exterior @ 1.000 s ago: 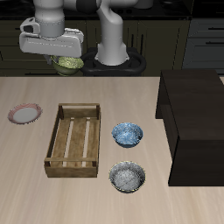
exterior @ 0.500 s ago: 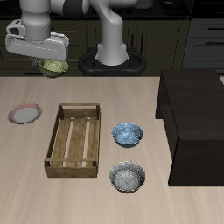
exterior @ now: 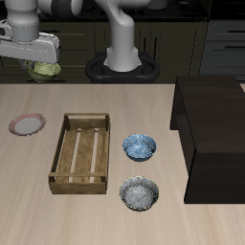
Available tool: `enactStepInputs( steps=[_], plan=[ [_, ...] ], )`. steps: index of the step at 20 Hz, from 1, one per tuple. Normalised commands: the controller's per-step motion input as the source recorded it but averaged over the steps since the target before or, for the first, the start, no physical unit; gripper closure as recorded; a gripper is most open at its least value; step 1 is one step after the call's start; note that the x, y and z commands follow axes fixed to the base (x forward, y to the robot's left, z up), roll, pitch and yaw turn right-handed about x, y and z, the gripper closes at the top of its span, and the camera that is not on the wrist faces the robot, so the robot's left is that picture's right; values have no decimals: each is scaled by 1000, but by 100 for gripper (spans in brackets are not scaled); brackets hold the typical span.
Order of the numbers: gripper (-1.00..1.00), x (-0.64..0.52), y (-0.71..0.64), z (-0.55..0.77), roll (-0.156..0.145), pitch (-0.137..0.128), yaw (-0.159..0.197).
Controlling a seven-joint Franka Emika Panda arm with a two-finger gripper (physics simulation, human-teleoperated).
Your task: Place the green bowl on the plate
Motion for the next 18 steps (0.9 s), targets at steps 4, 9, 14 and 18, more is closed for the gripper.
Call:
enactStepInputs(
  steps=[4,9,14,18],
  plan=[
    [100,-68,-373,-83,-59,6,-33],
    [100,-8,-239,-108,-53,7,-31],
    [100,14,-117,-340,-21,37,-2],
    [100,182,-130,-470,-33,80,-3]
  ],
)
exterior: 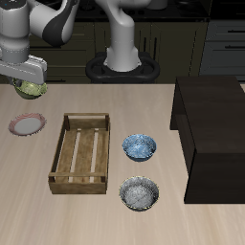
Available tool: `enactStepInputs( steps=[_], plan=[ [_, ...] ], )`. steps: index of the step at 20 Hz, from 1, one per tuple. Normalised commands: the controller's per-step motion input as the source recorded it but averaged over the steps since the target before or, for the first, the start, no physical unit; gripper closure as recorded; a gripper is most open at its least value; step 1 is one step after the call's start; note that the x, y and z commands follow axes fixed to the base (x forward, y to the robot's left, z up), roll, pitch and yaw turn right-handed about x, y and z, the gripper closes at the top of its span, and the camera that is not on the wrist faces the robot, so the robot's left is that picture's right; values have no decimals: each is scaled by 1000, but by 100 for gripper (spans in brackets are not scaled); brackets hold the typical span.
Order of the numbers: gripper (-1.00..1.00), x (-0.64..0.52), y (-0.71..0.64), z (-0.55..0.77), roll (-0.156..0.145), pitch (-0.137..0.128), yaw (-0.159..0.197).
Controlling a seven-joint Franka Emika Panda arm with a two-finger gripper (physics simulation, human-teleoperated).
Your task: Place the green bowl on the plate
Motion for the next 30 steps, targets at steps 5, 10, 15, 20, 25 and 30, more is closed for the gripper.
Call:
enactStepInputs(
  steps=[5,10,15,20,25,30],
  plan=[
    [100,102,-31,-420,-23,46,2],
    [100,69,-78,-409,-30,51,0],
    [100,-10,-90,-321,-24,53,4],
    [100,-3,120,-238,-2,36,41],
    [-100,19,173,-42,46,43,10],
    [-100,-11,143,128,29,-29,22]
  ],
)
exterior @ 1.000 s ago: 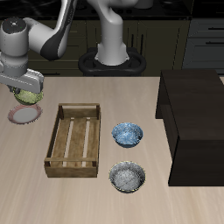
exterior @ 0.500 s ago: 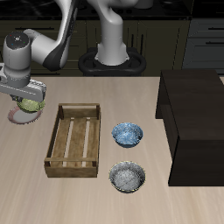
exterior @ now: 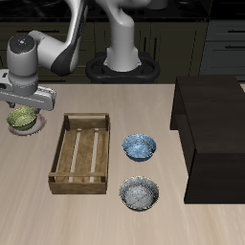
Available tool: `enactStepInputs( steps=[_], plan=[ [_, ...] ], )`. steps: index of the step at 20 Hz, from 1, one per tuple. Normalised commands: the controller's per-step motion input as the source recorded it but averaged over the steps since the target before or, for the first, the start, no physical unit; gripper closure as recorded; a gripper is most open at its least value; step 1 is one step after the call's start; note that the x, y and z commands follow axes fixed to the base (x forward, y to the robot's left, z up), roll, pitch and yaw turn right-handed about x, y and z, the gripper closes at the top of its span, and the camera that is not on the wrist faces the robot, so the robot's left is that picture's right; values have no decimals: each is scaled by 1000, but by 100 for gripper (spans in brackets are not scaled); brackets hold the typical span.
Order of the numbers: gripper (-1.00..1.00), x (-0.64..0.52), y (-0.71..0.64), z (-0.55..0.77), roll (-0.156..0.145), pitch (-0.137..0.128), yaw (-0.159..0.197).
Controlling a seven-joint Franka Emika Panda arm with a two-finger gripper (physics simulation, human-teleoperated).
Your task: Place the green bowl on the plate
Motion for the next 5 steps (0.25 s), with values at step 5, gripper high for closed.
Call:
enactStepInputs(
  steps=[5],
  plan=[
    [-100,-97,247,262,6,-44,39]
  ],
)
